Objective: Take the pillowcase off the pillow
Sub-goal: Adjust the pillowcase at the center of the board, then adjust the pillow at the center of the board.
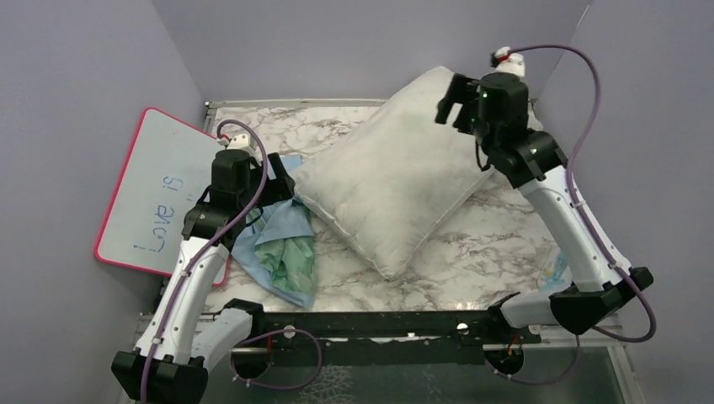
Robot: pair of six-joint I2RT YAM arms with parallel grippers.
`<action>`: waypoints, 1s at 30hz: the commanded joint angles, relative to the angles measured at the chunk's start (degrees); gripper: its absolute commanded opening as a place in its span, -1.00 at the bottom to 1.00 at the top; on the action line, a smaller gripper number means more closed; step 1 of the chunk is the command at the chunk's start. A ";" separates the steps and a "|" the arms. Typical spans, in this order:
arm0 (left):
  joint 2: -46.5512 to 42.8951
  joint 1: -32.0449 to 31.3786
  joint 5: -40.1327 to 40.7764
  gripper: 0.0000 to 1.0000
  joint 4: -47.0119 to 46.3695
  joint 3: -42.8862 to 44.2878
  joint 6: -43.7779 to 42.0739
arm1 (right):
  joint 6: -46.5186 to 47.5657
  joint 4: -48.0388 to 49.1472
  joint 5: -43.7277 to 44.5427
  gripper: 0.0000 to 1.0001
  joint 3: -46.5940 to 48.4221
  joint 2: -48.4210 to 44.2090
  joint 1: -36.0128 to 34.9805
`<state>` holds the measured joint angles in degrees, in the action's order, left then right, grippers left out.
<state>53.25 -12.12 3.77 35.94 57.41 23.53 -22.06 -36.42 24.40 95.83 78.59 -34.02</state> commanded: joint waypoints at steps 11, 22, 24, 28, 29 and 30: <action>-0.59 -8.41 -30.78 0.75 -18.97 -12.85 10.04 | 5.56 0.97 -11.42 1.00 15.11 26.54 32.22; 10.32 -17.88 -22.96 0.73 -31.36 -16.71 13.41 | 1.14 -1.62 -30.69 -0.15 0.47 30.83 32.28; 11.54 -17.94 -20.45 0.72 -30.95 -15.98 11.69 | 0.18 4.57 -31.84 -0.27 -13.17 21.09 31.51; 13.15 -17.94 -14.07 0.72 -28.40 -13.13 8.82 | -1.44 6.06 -32.66 -0.37 -29.45 3.72 30.38; 13.76 -17.86 -12.53 0.72 -28.07 -12.10 8.21 | -2.03 5.26 -31.94 -0.37 -32.39 -0.38 30.31; 14.86 -17.85 -11.76 0.72 -27.90 -11.23 7.50 | -2.93 4.32 -31.44 -0.37 -34.87 -4.04 30.32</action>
<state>65.91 -29.82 -16.29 9.69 41.63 34.50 -22.13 -26.61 -1.65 70.39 86.21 -1.58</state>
